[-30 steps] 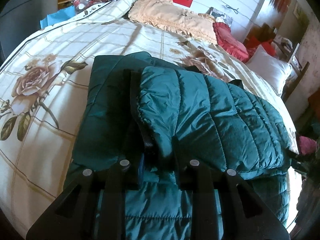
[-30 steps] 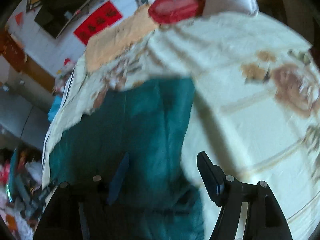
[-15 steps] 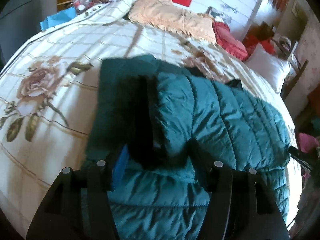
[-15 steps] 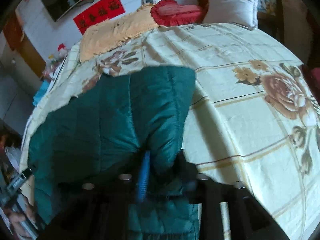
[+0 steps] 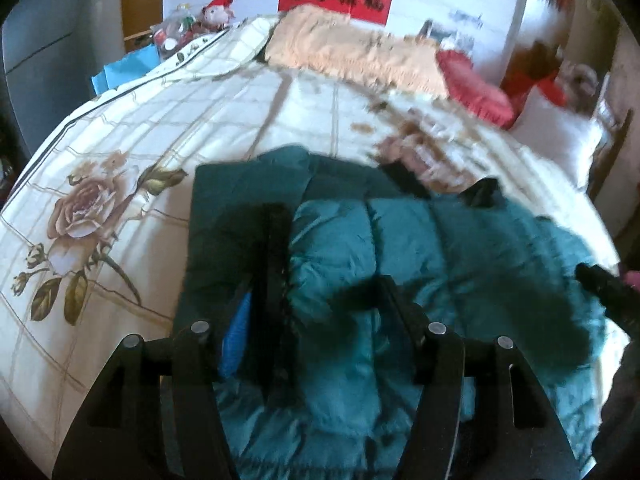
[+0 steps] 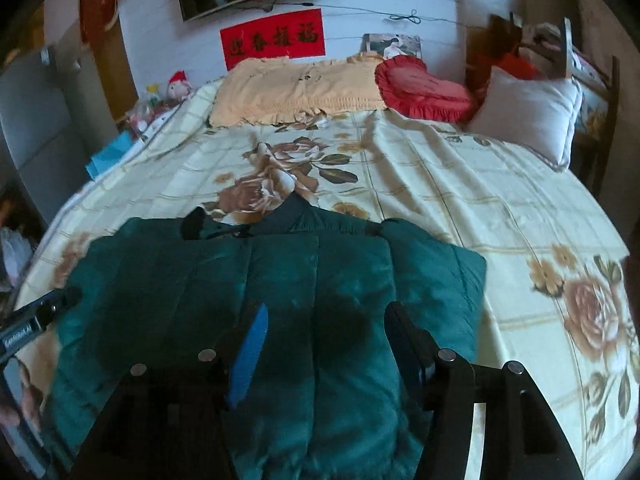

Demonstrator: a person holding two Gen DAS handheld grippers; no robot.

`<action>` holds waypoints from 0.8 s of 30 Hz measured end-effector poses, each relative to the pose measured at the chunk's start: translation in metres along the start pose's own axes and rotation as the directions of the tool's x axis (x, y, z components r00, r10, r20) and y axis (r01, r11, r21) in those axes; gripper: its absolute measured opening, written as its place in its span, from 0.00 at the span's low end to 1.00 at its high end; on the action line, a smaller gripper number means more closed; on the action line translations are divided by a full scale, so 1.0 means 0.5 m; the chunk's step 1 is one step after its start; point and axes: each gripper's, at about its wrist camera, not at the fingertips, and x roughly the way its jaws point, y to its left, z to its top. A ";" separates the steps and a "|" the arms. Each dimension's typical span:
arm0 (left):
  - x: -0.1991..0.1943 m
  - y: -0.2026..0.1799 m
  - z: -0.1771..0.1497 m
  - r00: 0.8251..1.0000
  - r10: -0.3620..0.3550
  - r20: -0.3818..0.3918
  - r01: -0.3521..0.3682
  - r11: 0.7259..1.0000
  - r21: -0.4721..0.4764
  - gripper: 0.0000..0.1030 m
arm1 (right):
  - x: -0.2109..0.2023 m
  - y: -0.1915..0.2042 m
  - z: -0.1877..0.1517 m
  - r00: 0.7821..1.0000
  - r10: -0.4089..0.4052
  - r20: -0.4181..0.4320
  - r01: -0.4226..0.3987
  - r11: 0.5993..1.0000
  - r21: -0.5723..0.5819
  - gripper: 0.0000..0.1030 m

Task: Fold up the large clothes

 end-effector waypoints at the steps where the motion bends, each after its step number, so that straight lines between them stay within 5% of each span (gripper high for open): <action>1: 0.019 -0.001 0.002 1.000 0.015 -0.002 -0.015 1.000 0.005 0.58 | 0.013 0.000 0.000 1.000 -0.009 -0.006 0.009 1.000 -0.001 0.56; 8: 0.069 -0.012 0.009 0.998 0.066 0.008 -0.066 0.996 0.065 0.70 | 0.111 -0.022 -0.012 0.997 -0.061 -0.052 0.062 0.998 0.023 0.57; 14: 0.071 0.000 0.004 0.999 0.036 0.005 -0.036 0.998 0.049 0.70 | 0.061 -0.033 0.000 0.998 -0.032 -0.060 0.038 0.995 0.096 0.57; 19: 0.072 -0.002 0.004 1.000 0.031 0.006 -0.031 0.999 0.034 0.70 | -0.026 0.043 -0.001 0.997 0.083 0.012 -0.083 0.995 0.060 0.57; 24: 0.073 -0.001 0.003 1.000 0.024 0.005 -0.024 0.999 0.028 0.70 | -0.005 0.145 -0.030 0.992 0.118 -0.042 -0.120 0.992 -0.049 0.58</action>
